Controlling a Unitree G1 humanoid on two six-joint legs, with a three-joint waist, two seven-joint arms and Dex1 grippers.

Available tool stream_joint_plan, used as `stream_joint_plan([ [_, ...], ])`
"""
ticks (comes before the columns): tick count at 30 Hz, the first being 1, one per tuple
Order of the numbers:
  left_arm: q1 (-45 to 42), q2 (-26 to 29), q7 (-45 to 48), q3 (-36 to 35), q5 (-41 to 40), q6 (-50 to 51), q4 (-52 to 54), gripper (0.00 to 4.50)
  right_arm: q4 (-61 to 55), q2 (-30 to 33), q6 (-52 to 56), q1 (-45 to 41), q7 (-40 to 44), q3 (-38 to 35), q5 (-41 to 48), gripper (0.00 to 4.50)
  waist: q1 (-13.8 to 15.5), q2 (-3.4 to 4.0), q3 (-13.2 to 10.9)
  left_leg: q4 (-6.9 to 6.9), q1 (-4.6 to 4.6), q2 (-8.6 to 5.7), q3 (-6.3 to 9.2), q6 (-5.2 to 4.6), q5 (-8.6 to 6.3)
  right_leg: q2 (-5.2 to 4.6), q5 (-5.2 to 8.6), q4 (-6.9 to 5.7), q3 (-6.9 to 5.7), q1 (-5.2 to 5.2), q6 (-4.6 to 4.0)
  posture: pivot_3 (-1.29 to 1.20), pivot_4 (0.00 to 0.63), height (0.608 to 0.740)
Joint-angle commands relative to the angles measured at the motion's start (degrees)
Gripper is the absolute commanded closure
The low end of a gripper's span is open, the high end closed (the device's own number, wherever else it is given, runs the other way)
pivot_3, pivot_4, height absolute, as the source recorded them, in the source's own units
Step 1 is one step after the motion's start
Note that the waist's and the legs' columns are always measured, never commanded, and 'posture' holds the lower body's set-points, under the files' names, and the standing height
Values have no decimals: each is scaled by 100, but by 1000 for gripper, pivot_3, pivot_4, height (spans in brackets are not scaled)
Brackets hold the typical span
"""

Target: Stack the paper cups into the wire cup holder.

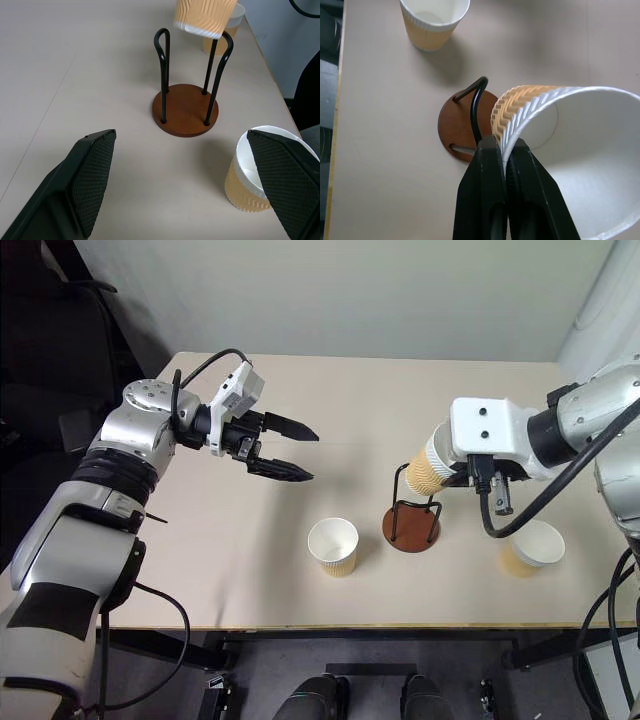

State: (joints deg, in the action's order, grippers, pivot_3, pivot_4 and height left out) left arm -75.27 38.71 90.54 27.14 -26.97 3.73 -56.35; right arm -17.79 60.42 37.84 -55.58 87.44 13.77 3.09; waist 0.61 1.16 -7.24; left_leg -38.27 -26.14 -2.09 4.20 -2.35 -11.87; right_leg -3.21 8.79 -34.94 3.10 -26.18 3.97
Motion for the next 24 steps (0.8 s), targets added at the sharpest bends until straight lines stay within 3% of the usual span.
stream_joint_plan([
  [1, -188, 71, 196, -162, -46, -22, 63, 0, -6, 84, -252, -28, -114, -6, -54, 4467, -1, 0, 0, 0, 0, 0, 0, -1, 0, 0, 0, -1, 0, 0, 1, 0, 150, 740],
  [10, -169, 162, 196, -170, -65, 23, 147, 0, 138, -22, -583, 17, -244, 208, -181, 4467, -2, -1, 0, -2, 0, 0, 0, -5, 2, 0, -2, -1, 0, 1, 3, 0, 150, 740],
  [14, -192, 159, 196, -187, -59, 31, 136, 0, 141, -54, -540, 6, -276, 222, -126, 3635, 0, -1, 0, -2, 0, 0, -2, -6, 3, 0, -2, -1, 0, 1, 5, 0, 150, 740],
  [19, -235, 97, 196, -277, -13, 25, 62, 0, 111, -180, -297, -90, -408, 125, 2, 1882, -4, -1, 1, -4, -1, -1, -1, -7, 2, -1, -3, -1, 0, 2, 5, 0, 150, 740],
  [24, -363, -91, 196, -599, 172, 50, -129, 0, 28, -488, 911, -463, -710, -475, 738, 1882, 1, -2, 1, -5, -2, -3, -6, -9, 5, 2, -4, -2, 0, 1, 7, 0, 150, 740],
])
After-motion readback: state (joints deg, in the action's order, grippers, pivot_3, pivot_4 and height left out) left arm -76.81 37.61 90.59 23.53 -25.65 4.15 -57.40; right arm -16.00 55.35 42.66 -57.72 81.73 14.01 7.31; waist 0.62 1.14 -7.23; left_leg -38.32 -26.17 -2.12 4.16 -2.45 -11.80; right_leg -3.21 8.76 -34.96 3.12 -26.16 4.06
